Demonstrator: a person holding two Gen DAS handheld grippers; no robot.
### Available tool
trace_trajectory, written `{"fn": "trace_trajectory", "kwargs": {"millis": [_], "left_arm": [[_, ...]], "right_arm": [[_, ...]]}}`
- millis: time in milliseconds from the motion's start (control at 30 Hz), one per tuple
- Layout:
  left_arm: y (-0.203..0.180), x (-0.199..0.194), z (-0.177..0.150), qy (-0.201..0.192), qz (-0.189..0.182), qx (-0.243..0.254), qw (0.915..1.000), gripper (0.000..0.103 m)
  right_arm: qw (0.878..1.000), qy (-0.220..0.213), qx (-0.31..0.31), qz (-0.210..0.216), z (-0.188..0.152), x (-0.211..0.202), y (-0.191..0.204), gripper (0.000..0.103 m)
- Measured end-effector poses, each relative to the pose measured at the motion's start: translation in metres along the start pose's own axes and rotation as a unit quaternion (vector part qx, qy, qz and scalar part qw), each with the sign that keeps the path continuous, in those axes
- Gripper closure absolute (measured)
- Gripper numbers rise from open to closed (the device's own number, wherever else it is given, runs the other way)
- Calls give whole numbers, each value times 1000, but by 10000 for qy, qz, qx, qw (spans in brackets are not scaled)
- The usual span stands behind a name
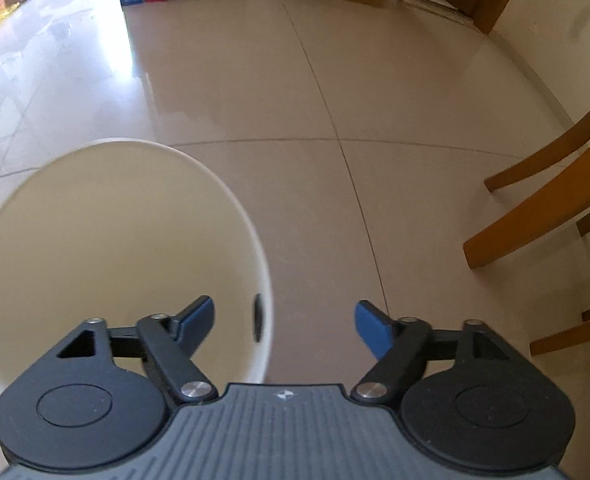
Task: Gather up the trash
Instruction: 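Grasp the red-and-white snack wrapper with the left gripper while the right gripper holds the bin rim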
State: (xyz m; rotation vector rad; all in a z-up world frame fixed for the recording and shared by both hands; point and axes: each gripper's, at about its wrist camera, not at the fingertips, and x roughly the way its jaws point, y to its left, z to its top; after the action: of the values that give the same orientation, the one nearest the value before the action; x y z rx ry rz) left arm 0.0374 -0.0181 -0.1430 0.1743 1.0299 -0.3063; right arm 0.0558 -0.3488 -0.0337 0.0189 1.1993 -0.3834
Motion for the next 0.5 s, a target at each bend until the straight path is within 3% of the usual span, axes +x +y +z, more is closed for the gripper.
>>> {"fn": "trace_trajectory", "kwargs": {"millis": [67, 300, 367, 433, 500], "left_arm": [[5, 4, -9, -12, 32, 15, 10000, 1], [10, 17, -51, 59, 215, 276, 9994, 3], [11, 22, -65, 77, 296, 301, 9991, 3], [12, 29, -74, 142, 368, 349, 9986, 10], [13, 37, -81, 147, 350, 480, 9981, 11]], "right_arm": [[9999, 126, 38, -14, -1, 10, -1, 39], [9998, 149, 122, 37, -5, 25, 0, 66], [9998, 124, 103, 110, -6, 23, 4, 84], [9999, 79, -33, 63, -6, 23, 11, 91], [9998, 30, -181, -84, -8, 23, 16, 90]]}}
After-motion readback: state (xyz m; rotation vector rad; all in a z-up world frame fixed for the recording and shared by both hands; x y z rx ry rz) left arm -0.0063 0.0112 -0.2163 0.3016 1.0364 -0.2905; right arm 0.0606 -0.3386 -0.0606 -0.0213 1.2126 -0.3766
